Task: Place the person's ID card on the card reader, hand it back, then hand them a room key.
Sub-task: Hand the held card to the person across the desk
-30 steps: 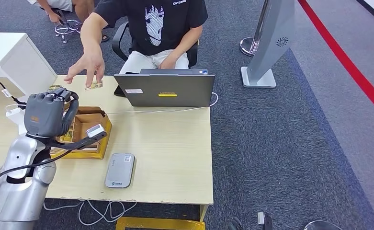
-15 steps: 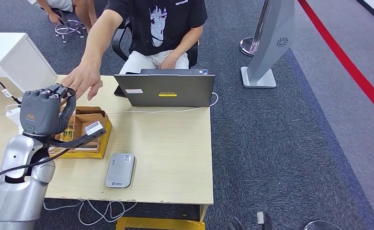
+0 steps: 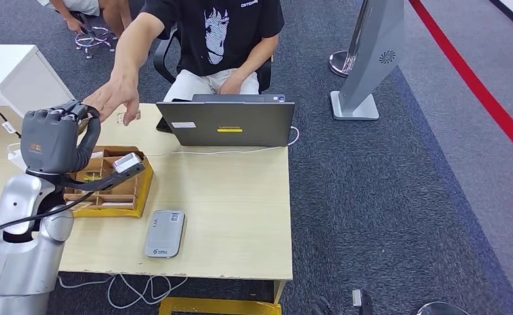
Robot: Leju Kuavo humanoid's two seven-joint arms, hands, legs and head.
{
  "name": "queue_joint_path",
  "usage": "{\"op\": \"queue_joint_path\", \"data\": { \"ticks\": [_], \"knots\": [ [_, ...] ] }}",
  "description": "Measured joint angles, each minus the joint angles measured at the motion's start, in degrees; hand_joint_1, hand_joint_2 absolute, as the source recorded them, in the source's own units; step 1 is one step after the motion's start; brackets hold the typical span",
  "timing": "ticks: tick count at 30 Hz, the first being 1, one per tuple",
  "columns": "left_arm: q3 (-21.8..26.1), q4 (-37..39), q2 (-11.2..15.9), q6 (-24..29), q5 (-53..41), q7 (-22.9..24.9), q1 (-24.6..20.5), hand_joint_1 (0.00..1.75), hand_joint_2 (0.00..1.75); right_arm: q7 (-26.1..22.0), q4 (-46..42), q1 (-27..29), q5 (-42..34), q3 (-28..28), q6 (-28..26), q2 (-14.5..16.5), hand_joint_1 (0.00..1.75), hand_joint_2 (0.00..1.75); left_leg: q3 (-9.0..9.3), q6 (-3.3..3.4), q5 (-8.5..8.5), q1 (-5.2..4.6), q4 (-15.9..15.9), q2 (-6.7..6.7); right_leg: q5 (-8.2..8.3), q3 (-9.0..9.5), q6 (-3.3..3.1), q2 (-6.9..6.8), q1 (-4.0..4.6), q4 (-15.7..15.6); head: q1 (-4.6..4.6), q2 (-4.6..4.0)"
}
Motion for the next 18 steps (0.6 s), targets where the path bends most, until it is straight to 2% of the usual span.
{"op": "queue_joint_path", "data": {
  "ticks": [1, 8, 12, 15, 18],
  "knots": [
    [0.0, 0.0, 0.0, -0.1, -0.1, 0.1, 0.0, 0.00, 1.75, 0.0, 0.0, 0.0, 0.0, 0.0, 0.0, 0.0, 0.00, 1.75, 0.00, 0.00, 0.00, 0.00, 0.0, 0.00, 0.00, 0.00, 0.00, 0.00, 0.00, 0.0, 0.00, 0.00],
    [0.1, 0.0, -0.1, 0.4, -0.7, 0.9, 0.3, 0.00, 1.75, 0.0, 0.0, 0.0, -0.3, 0.0, 0.0, 0.0, 0.00, 1.75, 0.00, 0.00, 0.00, 0.00, 0.0, 0.00, 0.00, 0.01, 0.00, -0.01, 0.00, 0.0, 0.00, 0.00],
    [1.4, -0.6, -0.8, 4.4, 3.3, 0.1, 1.8, 0.00, 1.75, -0.1, 0.0, 0.0, -0.5, 0.0, 0.1, 0.0, 0.00, 1.75, 0.00, 0.00, 0.00, 0.00, 0.0, 0.00, 0.00, 0.03, 0.00, 0.00, 0.00, 0.0, 0.01, 0.00],
    [4.7, -3.6, -3.2, 9.1, 13.5, -4.7, 5.2, 0.00, 1.75, -0.6, 0.0, 0.2, -0.9, 0.0, 0.3, 0.1, 0.00, 1.75, -0.01, 0.01, -0.02, -0.01, 0.0, 0.01, -0.01, 0.04, 0.00, 0.02, 0.00, 0.0, 0.01, 0.00],
    [10.1, -6.8, -6.5, 10.1, 26.2, -11.4, 8.5, 0.00, 1.75, -1.1, 0.0, 0.7, -1.3, 0.0, 0.9, 0.2, 0.00, 1.75, -0.03, 0.01, -0.03, -0.01, 0.0, -0.03, -0.04, 0.03, 0.01, -0.05, 0.00, 0.0, 0.01, 0.00]
  ]
}}
